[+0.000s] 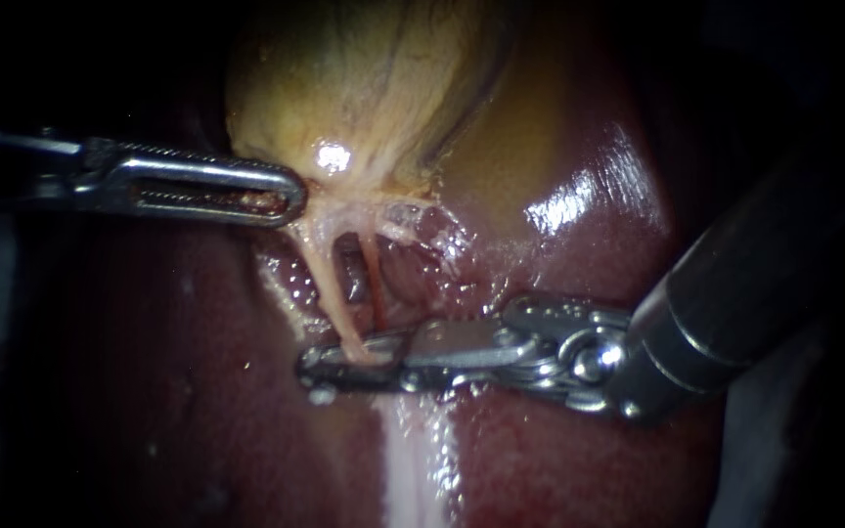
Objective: Going back second clip left tube
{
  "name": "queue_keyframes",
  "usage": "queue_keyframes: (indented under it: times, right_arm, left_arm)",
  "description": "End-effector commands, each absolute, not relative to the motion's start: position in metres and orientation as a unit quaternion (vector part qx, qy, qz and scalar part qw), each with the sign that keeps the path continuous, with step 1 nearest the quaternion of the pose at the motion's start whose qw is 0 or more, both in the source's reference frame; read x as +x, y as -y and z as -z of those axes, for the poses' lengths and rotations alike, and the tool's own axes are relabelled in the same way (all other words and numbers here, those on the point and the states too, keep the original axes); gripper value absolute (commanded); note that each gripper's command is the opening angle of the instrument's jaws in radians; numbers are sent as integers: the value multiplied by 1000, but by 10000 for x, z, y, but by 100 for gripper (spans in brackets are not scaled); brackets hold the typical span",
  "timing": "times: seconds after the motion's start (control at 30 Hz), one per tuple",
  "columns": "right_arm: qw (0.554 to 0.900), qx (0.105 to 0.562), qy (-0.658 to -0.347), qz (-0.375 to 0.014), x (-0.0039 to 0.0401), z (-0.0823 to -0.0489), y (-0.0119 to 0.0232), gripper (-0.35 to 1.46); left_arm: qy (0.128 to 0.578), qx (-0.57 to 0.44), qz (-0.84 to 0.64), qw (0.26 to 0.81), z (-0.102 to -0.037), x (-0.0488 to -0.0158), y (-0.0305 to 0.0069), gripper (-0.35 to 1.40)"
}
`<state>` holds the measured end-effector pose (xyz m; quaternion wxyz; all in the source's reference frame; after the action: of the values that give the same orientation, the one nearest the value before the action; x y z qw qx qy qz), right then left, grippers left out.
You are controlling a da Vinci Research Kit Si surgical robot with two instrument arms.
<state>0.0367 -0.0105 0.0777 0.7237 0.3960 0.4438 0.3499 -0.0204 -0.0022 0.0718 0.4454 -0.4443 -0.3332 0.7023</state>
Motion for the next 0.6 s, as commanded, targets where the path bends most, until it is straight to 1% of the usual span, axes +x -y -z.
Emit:
queue_keyframes:
  times: [0.03,0.3,0.33,0.37,0.4,0.43,0.47,0.5,0.6]
  right_arm:
    - [724,397,-444,-349,367,-777,105,-35]
    - [724,399,-442,-347,367,-776,105,-35]
    - [724,402,-442,-345,367,-776,105,-32]
    - [724,403,-442,-344,368,-776,105,-15]
    - [720,405,-444,-347,369,-775,105,9]
    - [723,399,-452,-337,370,-774,105,27]
    - [726,395,-456,-331,372,-773,104,37]
    - [731,387,-464,-318,373,-772,103,41]
    - [747,361,-485,-277,374,-770,102,46]
  left_arm:
    - [333,-444,-702,445,-718,-204,22,-35]
    - [332,-444,-702,446,-718,-203,22,-35]
    - [332,-444,-702,446,-718,-203,22,-35]
    - [332,-444,-702,446,-718,-203,22,-35]
    - [332,-444,-702,446,-718,-202,22,-35]
    - [332,-444,-702,446,-718,-202,22,-35]
    - [332,-444,-702,446,-718,-202,22,-35]
    - [332,-444,-702,446,-718,-202,22,-35]
    - [332,-444,-702,446,-718,-202,23,-35]
